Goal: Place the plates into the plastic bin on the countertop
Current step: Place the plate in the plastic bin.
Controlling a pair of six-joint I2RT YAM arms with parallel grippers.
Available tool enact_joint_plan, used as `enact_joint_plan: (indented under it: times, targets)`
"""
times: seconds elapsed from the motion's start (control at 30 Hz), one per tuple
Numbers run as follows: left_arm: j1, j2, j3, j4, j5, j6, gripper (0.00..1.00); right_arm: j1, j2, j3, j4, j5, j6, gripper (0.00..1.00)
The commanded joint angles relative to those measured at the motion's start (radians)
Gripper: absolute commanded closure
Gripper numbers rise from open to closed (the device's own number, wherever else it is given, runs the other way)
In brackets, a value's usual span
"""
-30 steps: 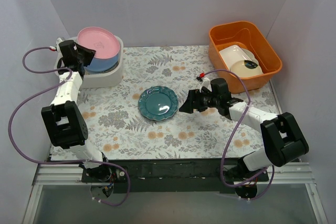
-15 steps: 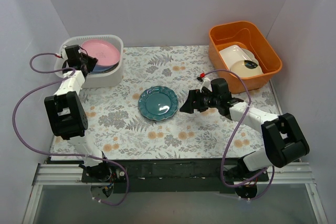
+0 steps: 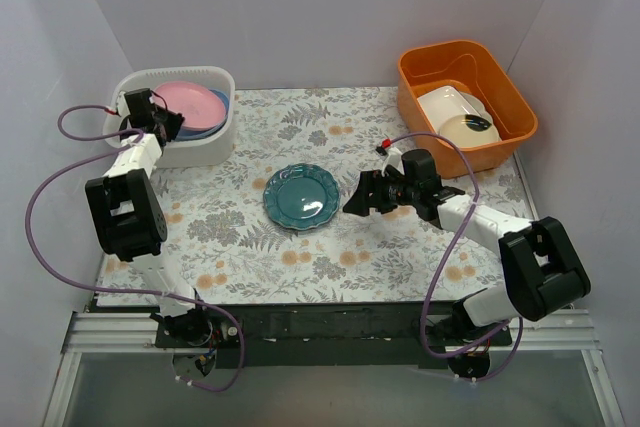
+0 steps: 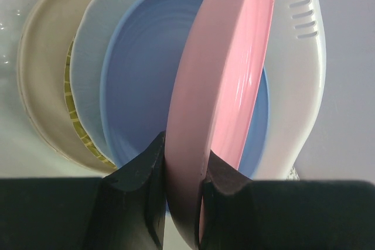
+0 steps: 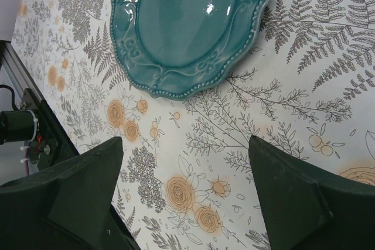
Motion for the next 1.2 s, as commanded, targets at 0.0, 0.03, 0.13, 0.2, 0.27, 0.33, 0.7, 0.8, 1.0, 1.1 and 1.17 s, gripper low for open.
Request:
enact_joint_plan:
  times: [0.0,0.03,0.13,0.2,0.27,0.33,0.7,0.8,1.0,1.1,1.17]
  targets:
    - [-0.004,-0.062,0.025,-0.025,-0.021,0.047,0.74,0.001,0.023,0.035,0.022,-0.026,-0.017,0.06]
    - [-0.004,-0.068,0.024,-0.027,-0.021,0.054,0.68,0.001,0.034,0.039,0.023,-0.031,-0.018,0.06]
    - [-0.003,-0.100,0.022,-0.032,-0.021,0.079,0.52,0.001,0.051,0.048,0.025,-0.042,-0.020,0.06]
    - [-0.003,-0.114,0.039,-0.048,-0.021,0.094,0.45,0.001,0.054,0.044,0.043,-0.045,-0.011,0.06]
    - [-0.003,-0.123,0.055,-0.090,-0.052,0.105,0.31,0.001,0.057,0.033,0.054,-0.048,-0.006,0.06]
    - [-0.003,-0.143,0.059,-0.116,-0.061,0.108,0.23,0.001,0.060,0.029,0.062,-0.051,0.000,0.06]
    - [-0.007,-0.407,-0.163,-0.020,0.024,0.097,0.06,0.001,0.023,0.012,0.037,-0.035,-0.004,0.07]
    - [-0.026,-0.433,-0.182,0.002,0.099,0.122,0.02,0.001,0.010,-0.001,0.043,-0.023,0.003,0.07]
    - [-0.104,-0.407,-0.136,-0.010,0.184,0.163,0.02,0.001,-0.001,-0.013,0.039,-0.016,0.003,0.06]
    - [-0.135,-0.403,-0.123,-0.016,0.186,0.186,0.02,0.001,-0.001,-0.013,0.039,-0.011,0.002,0.06]
    - [-0.142,-0.401,-0.119,-0.021,0.204,0.203,0.02,0.001,0.008,-0.008,0.042,-0.014,0.002,0.06]
